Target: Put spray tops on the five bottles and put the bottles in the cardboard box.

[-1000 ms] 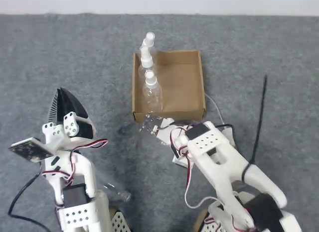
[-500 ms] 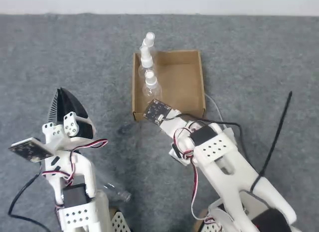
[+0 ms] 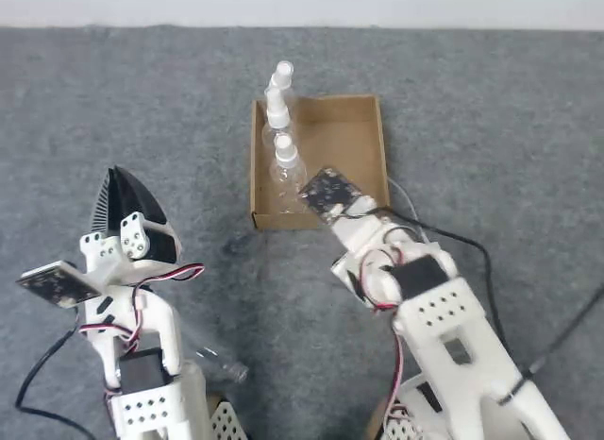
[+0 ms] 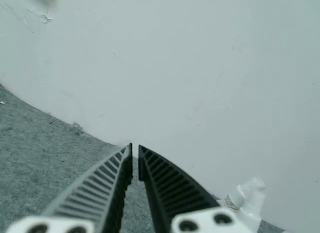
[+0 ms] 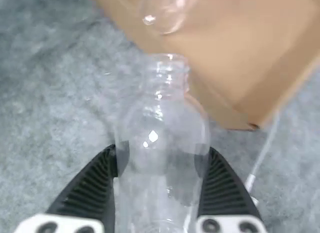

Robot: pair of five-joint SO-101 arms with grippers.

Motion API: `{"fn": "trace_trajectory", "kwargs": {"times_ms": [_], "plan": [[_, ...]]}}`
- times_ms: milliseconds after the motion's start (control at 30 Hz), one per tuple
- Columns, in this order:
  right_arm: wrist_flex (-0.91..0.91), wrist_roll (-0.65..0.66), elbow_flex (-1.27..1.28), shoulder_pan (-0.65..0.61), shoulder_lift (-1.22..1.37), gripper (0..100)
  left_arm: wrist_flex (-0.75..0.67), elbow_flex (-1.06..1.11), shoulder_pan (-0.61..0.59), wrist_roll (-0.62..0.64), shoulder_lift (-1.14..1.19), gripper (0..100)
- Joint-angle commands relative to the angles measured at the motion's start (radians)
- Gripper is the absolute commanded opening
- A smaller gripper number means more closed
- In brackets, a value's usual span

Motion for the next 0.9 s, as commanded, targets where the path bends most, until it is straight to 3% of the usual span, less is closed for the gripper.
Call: {"fn": "trace_trajectory", "kwargs": {"times_ms": [0,367,867], "plan": [[-0.039,-0.044,0.011,0.035,-0.122,6.2,-0.014,-0.013,0.002,-0.008,-0.023,1],[-0.137,-0.189,0.084,0.154,-0.275,6.2,-0.014,-0.013,0.002,-0.008,-0.023,1],[-0.208,-0.371,0.086,0.315,-0.289,6.2,-0.014,-0.013,0.003,-0.008,-0.023,1]]}}
